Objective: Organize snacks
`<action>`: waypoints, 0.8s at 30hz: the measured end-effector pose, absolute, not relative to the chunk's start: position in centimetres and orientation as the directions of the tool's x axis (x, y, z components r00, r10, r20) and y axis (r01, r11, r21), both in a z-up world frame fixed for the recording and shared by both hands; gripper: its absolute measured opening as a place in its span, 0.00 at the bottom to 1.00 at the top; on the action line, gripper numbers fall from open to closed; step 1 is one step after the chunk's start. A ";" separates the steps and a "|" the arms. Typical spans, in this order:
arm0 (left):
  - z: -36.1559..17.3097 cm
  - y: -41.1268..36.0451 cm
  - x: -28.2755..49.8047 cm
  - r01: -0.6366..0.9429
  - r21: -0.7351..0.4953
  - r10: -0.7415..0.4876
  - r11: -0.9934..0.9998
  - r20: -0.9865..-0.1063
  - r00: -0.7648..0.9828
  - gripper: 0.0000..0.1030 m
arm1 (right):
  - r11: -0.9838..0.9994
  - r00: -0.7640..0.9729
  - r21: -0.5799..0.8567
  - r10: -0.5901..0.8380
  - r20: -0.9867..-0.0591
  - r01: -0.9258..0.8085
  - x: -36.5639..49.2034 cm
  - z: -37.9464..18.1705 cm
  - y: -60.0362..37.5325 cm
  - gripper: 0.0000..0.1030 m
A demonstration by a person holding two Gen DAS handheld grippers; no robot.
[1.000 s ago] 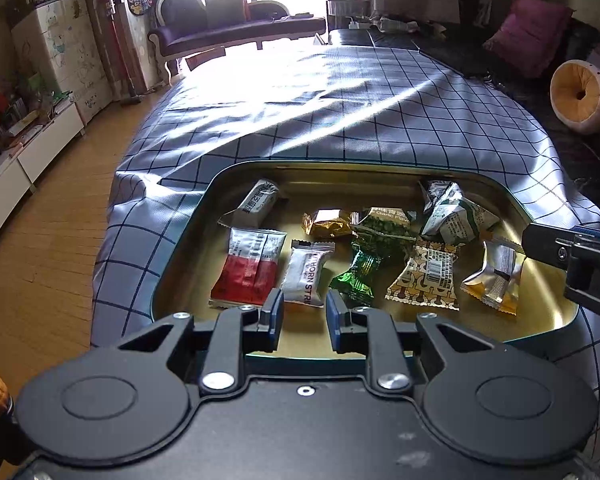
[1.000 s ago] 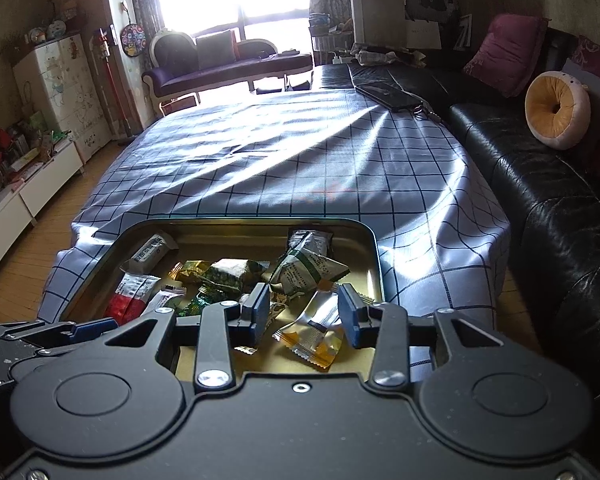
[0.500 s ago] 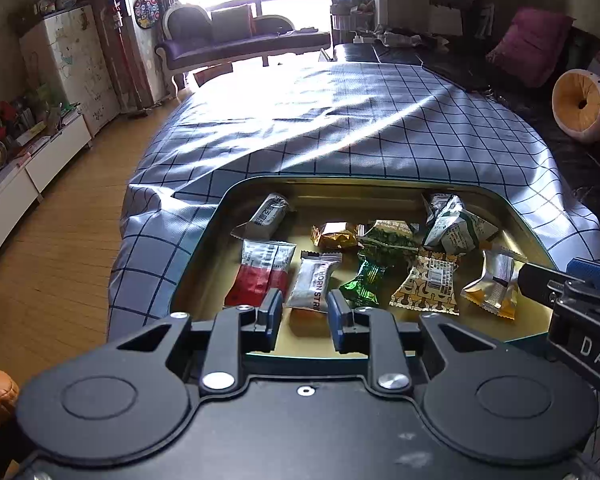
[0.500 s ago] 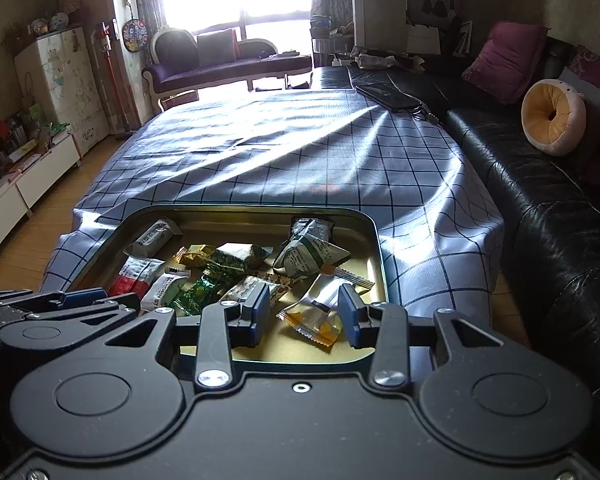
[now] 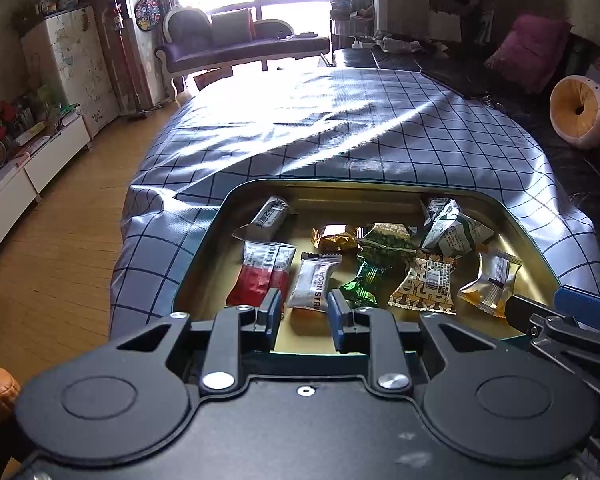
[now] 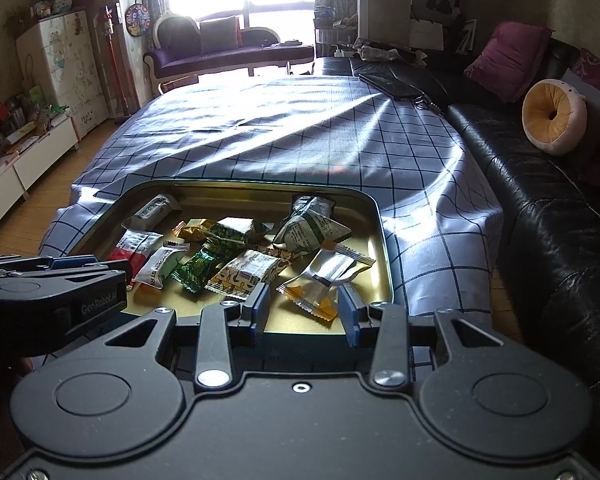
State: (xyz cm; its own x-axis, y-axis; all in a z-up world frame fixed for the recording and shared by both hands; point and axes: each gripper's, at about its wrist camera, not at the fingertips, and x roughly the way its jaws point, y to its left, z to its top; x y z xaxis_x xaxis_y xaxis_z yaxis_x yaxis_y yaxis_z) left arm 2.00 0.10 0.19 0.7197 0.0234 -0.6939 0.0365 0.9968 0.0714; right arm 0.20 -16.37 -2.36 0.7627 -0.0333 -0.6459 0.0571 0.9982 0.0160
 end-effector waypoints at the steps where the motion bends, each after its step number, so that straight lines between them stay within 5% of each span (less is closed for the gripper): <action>1: 0.2 0.1 2.0 0.036 0.071 0.024 0.997 -0.693 0.720 0.25 | 0.998 0.762 0.015 -0.034 -0.646 0.057 0.2 -2.4 -16.3 0.47; 24: -0.1 0.2 1.8 0.040 0.073 0.022 0.997 -0.698 0.716 0.25 | 0.998 0.759 0.008 -0.039 -0.650 0.058 0.2 -2.8 -16.3 0.47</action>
